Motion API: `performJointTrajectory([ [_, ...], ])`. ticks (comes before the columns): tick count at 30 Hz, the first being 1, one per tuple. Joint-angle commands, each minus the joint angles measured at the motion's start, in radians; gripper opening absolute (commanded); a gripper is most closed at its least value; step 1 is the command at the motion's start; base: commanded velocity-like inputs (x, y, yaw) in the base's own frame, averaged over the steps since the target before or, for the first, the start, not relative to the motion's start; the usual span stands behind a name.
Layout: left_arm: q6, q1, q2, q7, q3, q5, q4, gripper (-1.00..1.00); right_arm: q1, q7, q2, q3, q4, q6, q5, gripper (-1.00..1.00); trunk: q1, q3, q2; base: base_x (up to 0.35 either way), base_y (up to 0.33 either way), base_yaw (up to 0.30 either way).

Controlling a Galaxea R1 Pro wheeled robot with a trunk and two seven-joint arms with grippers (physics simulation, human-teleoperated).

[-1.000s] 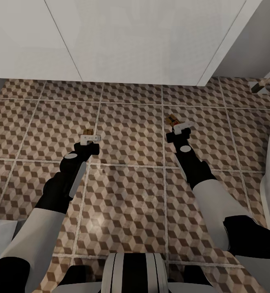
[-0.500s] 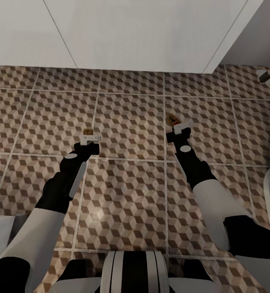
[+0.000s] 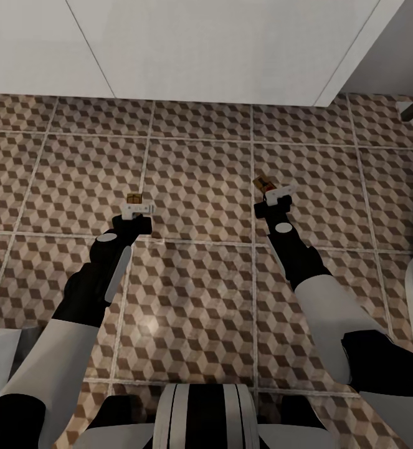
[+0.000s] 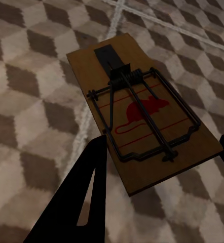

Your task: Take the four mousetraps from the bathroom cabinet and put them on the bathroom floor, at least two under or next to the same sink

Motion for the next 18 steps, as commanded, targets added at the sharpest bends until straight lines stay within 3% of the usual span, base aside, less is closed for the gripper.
performJointTrajectory([
  [1,0.005,0.0,0.001,0.007,-0.002,0.007,-0.001,-1.0,0.0,-0.003,0.0,0.003,-0.001,0.006,0.008,-1.0,0.0,0.0,0.0,0.0,0.0,0.0],
  [18,0.005,-0.001,0.001,0.007,-0.002,0.005,-0.003,-1.0,0.0,-0.003,0.0,0.003,-0.009,0.005,0.008,-1.0,0.006,0.0,-0.003,0.0,0.0,0.0],
])
